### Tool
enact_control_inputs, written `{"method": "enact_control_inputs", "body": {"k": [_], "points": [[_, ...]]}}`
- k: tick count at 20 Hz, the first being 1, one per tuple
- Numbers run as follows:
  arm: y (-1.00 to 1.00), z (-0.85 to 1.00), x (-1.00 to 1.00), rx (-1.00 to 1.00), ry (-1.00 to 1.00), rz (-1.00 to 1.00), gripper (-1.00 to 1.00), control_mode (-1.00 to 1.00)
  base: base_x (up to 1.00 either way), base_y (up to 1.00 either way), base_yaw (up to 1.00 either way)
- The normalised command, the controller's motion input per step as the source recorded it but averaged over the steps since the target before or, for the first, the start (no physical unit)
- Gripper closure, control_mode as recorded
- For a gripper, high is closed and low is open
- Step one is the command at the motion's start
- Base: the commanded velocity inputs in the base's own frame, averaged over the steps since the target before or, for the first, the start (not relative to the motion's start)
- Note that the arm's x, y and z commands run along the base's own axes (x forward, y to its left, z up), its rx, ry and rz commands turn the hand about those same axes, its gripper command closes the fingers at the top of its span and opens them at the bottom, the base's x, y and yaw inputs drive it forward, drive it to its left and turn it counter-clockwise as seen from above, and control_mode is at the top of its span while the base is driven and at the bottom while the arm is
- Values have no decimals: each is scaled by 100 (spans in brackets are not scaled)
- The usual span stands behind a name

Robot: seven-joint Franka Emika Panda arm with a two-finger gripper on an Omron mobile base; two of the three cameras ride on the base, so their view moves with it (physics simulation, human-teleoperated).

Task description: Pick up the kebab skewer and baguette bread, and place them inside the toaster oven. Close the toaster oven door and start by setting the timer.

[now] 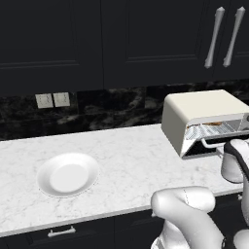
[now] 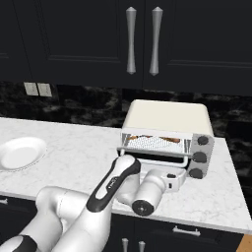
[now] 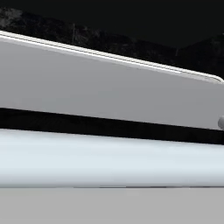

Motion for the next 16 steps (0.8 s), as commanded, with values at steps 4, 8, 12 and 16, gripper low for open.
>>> {"method": "enact_control_inputs", "body": {"k": [4, 8, 12, 16], "points": [[0, 17, 50, 0, 0, 0, -100, -100, 0, 0, 0], [0, 12, 37, 0, 0, 0, -100, -100, 0, 0, 0], [0, 4, 26, 0, 0, 0, -100, -100, 0, 0, 0], [0, 3, 21, 0, 0, 0, -100, -100, 0, 0, 0]]}}
